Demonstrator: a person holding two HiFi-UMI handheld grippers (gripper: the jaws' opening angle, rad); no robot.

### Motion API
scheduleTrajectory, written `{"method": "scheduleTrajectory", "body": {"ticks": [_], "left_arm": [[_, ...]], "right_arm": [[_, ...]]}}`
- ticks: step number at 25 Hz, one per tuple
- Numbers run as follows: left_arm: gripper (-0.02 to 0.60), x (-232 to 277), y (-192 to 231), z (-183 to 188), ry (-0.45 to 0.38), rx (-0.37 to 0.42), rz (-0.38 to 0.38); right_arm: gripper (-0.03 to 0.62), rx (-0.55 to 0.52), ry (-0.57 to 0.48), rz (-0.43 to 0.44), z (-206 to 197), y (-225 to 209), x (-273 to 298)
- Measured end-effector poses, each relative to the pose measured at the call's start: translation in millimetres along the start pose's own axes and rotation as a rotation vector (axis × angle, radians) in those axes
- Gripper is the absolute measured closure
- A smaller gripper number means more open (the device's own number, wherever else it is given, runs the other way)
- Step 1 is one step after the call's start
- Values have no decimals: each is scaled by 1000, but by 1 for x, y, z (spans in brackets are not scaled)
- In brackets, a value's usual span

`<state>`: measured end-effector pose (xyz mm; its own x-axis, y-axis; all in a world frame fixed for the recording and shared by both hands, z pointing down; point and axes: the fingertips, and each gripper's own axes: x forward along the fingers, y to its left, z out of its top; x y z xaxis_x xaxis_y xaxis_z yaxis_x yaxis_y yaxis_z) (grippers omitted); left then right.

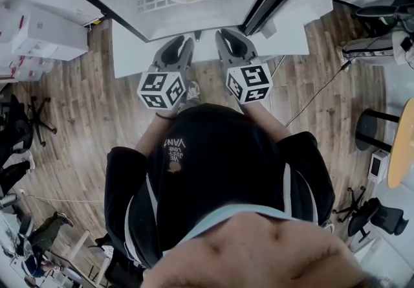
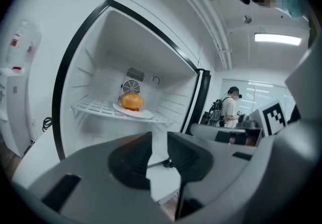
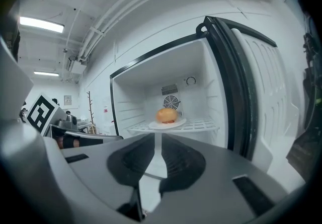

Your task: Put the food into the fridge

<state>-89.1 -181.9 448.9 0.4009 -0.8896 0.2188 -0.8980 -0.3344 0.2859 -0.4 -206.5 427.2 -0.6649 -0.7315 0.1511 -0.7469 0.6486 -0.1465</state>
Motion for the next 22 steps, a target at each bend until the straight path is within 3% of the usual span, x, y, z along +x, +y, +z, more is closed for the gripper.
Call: {"method": "scheduleTrajectory", "body": {"ticks": [22], "left_arm": [[548,-55,-34,-20,-57,17,115]], "right_arm": [[572,-8,-4,67,-18,24,-61]]}}
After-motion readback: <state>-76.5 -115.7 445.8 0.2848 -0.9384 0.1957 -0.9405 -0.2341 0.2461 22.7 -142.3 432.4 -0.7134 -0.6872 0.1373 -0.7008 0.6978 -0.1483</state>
